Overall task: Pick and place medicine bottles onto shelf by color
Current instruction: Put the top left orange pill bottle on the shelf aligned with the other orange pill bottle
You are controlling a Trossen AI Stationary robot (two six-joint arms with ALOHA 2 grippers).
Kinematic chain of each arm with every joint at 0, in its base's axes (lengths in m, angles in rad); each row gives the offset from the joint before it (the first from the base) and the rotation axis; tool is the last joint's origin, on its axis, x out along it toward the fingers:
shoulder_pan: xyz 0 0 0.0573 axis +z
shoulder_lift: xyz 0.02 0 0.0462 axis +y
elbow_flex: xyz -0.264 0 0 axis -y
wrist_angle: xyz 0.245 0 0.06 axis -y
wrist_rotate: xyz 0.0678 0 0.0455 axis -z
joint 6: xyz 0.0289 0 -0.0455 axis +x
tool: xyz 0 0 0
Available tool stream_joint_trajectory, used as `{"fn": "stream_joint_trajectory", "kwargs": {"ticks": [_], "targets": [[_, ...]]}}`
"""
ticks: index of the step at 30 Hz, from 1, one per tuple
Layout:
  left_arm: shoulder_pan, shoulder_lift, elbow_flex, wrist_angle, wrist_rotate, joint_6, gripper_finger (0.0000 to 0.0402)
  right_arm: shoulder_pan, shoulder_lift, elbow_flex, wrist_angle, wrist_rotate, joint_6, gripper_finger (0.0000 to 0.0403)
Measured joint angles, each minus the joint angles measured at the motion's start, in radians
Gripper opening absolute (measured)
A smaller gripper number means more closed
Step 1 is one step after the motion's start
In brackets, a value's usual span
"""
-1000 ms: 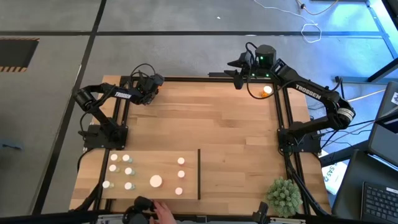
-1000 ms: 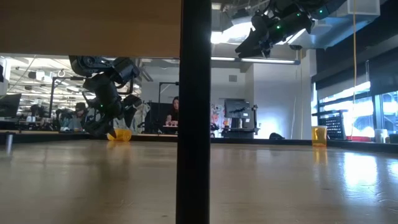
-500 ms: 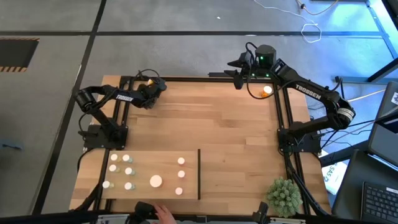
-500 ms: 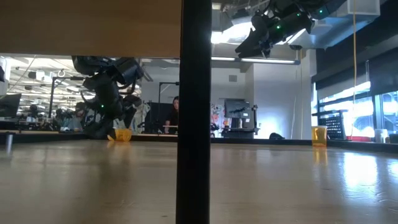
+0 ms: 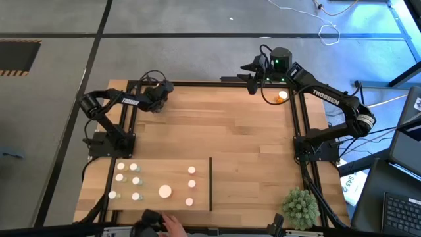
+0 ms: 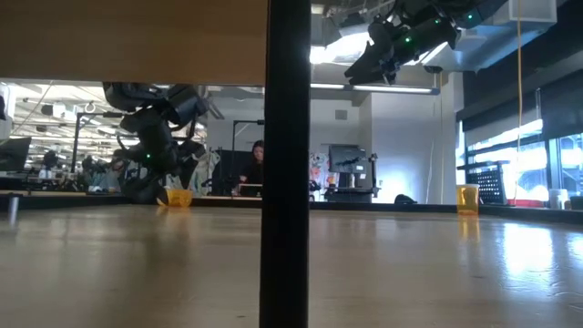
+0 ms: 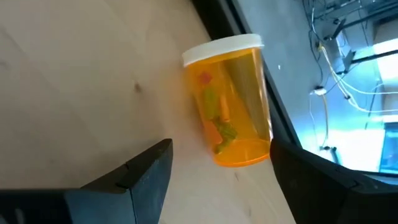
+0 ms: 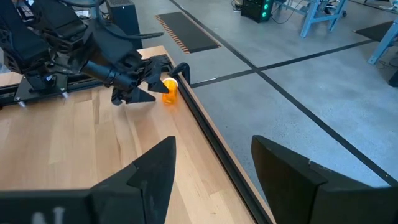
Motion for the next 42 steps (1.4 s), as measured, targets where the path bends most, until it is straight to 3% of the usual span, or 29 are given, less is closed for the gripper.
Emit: {"fn": "stream_joint_trajectory", "kwargs": {"ticks": [16, 42], "targets": [[0.020, 0.000, 0.000, 0.024, -0.039, 0.103, 0.0263, 0.000, 0.000, 0.000, 0.000, 0.000, 0.000, 0.0213], [0.001, 0.041, 0.040, -0.005, -0.097, 0.076, 0.0263, 0.000, 0.000, 0.000, 0.000, 0.000, 0.000, 0.0213]]}}
